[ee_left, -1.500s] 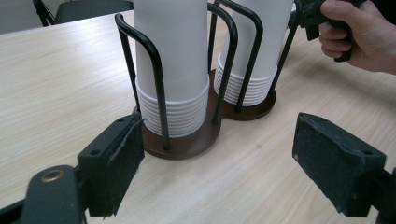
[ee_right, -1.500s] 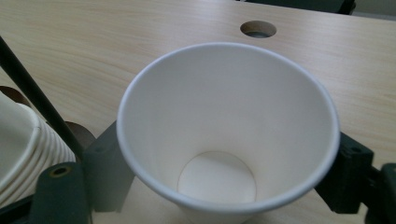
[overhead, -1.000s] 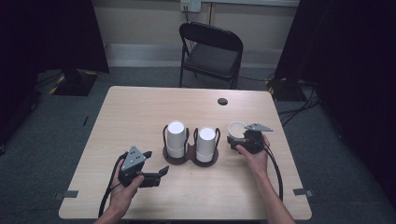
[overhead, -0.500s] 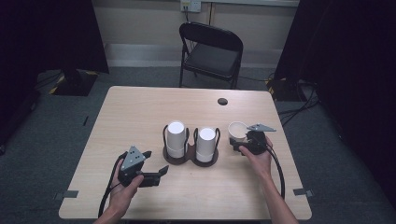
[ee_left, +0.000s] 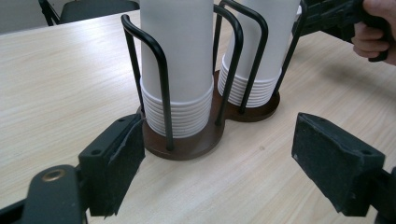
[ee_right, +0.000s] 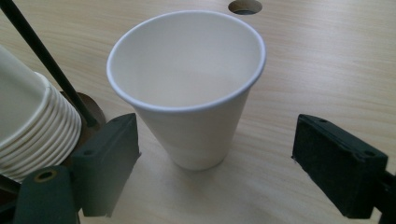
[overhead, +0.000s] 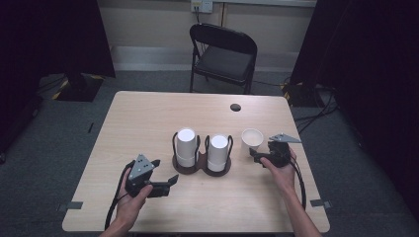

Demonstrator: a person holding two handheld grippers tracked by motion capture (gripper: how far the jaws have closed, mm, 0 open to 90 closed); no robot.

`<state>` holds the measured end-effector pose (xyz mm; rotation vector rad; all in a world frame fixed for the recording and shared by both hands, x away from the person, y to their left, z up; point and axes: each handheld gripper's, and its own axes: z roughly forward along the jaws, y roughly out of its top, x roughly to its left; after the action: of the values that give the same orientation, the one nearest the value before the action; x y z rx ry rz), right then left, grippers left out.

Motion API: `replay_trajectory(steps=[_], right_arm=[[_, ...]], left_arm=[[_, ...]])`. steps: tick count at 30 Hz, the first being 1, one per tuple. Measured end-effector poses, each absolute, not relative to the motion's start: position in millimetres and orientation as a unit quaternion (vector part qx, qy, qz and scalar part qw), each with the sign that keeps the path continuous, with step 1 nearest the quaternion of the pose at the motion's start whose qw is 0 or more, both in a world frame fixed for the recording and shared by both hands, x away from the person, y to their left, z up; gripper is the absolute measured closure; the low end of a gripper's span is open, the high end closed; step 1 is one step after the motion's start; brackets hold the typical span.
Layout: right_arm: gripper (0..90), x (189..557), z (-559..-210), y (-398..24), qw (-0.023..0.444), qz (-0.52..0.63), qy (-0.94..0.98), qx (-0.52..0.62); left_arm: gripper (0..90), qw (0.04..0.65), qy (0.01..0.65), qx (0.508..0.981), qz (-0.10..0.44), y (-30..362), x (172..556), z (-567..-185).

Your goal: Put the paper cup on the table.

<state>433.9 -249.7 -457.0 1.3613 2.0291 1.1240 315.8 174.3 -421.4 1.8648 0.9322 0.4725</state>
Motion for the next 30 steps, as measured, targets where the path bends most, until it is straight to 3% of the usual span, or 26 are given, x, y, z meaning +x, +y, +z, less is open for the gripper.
replay_trajectory(steps=[14,30], right_arm=[[14.9,406.8,-439.7,-261.6,0.232,0.418,0.732,0.485],[15.3,351.7,-408.2,-248.7,0.231,0.441,0.738,0.455]], left_arm=[[19.1,0.47,0.38,0.774,0.189,172.6,317.9,-420.8],[20.7,0.46,0.392,0.774,0.189,173.6,319.7,-423.9]])
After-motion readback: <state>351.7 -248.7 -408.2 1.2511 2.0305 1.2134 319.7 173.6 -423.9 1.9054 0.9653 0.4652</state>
